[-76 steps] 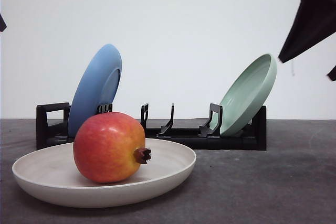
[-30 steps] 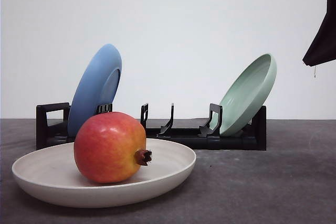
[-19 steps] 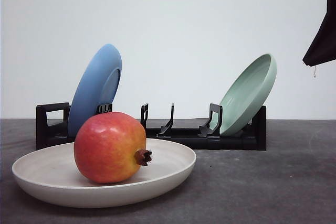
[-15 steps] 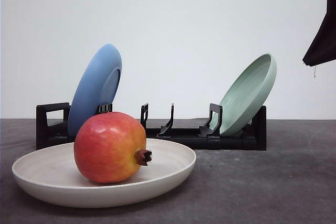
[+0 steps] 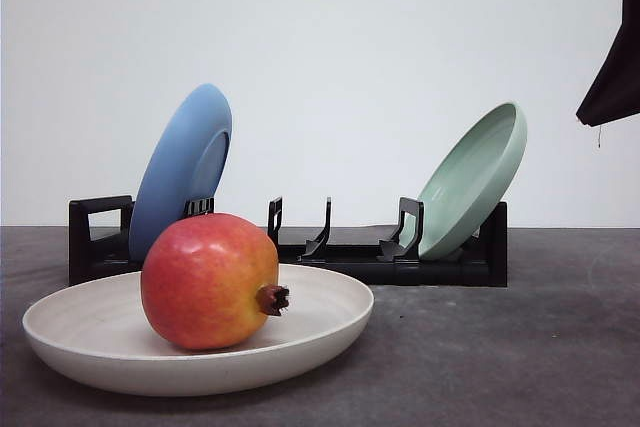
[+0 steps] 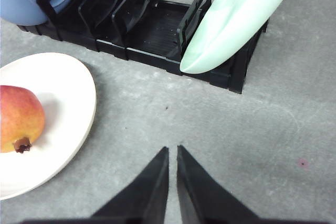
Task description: Place pomegranate in white plate
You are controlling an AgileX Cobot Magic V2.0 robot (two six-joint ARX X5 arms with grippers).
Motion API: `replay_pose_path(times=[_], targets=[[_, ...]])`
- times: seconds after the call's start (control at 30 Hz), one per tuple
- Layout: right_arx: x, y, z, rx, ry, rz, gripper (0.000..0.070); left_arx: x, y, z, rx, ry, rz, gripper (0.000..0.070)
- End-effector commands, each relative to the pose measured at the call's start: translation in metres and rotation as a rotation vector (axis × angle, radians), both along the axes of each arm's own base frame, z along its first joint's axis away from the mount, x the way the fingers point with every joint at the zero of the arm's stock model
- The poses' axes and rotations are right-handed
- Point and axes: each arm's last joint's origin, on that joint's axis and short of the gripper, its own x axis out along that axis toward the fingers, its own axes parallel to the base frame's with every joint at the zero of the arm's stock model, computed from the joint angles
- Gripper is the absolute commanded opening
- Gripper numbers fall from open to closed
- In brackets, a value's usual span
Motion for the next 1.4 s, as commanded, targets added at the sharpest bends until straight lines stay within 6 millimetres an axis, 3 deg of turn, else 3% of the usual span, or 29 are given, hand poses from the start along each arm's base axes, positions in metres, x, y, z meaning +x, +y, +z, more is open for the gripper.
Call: replay_pose_path(times=[0.0,0.6,0.8,1.37], targets=[[0.001,0.001,0.001,0.006,-0.006,0.001,0.0024,0.001,0.0,-0.001,0.006,-0.013,0.0,0.0],[0.001,0.001,0.001,0.005,-0.007,-0.001,0.0024,0.001,0.0,-0.001,0.006,-0.013,0.0,0.0],[-0.002,-0.005,0.0,-0.112,-0.108,0.037,0.0024,0.001,0.0,-0.001,0.006,-0.013,0.0,0.0],[-0.047,-0.047,-0.082,-0.062,-0.445,-0.344,0.0024,0.001,0.0,-0.001,0.006,-0.012,0.0,0.0]])
